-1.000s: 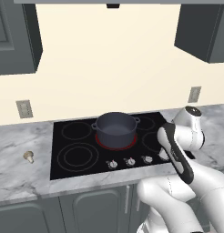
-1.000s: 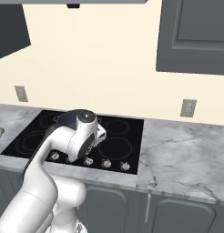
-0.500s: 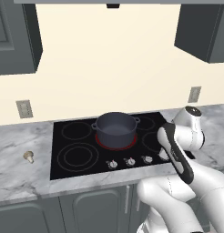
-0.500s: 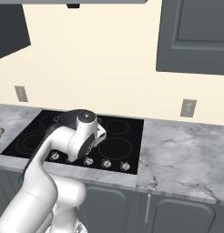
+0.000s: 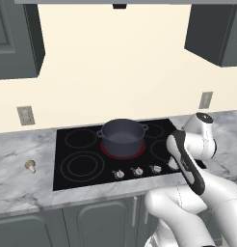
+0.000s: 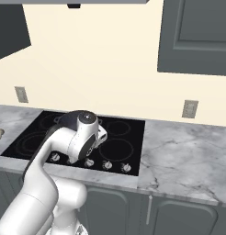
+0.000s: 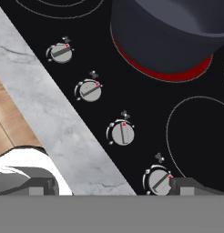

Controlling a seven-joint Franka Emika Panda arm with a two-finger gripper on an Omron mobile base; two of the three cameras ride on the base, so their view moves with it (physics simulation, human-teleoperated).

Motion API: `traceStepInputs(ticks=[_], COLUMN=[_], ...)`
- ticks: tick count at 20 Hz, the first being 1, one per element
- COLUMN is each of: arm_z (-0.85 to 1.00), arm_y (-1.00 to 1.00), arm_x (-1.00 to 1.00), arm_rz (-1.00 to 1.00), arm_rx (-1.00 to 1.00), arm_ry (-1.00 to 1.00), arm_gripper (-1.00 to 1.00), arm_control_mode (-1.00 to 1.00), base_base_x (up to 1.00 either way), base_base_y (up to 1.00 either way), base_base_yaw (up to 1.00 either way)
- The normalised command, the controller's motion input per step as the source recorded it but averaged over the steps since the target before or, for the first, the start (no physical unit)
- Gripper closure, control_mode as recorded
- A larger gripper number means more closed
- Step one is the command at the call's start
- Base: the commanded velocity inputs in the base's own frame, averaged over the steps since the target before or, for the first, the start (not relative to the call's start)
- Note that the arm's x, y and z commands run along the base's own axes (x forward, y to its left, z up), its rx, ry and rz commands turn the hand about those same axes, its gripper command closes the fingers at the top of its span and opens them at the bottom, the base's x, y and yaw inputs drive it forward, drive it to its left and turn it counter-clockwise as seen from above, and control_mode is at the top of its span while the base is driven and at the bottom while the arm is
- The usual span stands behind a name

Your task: Turn on the burner for the pot on the stove. Wait thirty seconds for the pot to heat up. Then add the mushroom to the pot.

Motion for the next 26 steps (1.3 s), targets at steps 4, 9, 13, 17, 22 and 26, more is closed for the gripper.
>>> traceStepInputs(ticks=[4, 9, 13, 17, 22, 26], arm_z=[0.00, 0.00, 0.00, 0.00, 0.00, 0.00], arm_y=[0.00, 0.00, 0.00, 0.00, 0.00, 0.00], arm_x=[0.00, 0.00, 0.00, 0.00, 0.00, 0.00], arm_rz=[0.00, 0.00, 0.00, 0.00, 0.00, 0.00], arm_rx=[0.00, 0.00, 0.00, 0.00, 0.00, 0.00], arm_ry=[0.00, 0.00, 0.00, 0.00, 0.00, 0.00], arm_gripper=[-1.00, -1.00, -1.00, -1.00, -1.00, -1.00], arm_control_mode=[-1.00, -1.00, -1.00, -1.00, -1.00, -1.00], base_base_x=[0.00, 0.00, 0.00, 0.00, 0.00, 0.00], base_base_y=[0.00, 0.00, 0.00, 0.00, 0.00, 0.00], base_base_yaw=[0.00, 0.00, 0.00, 0.00, 0.00, 0.00])
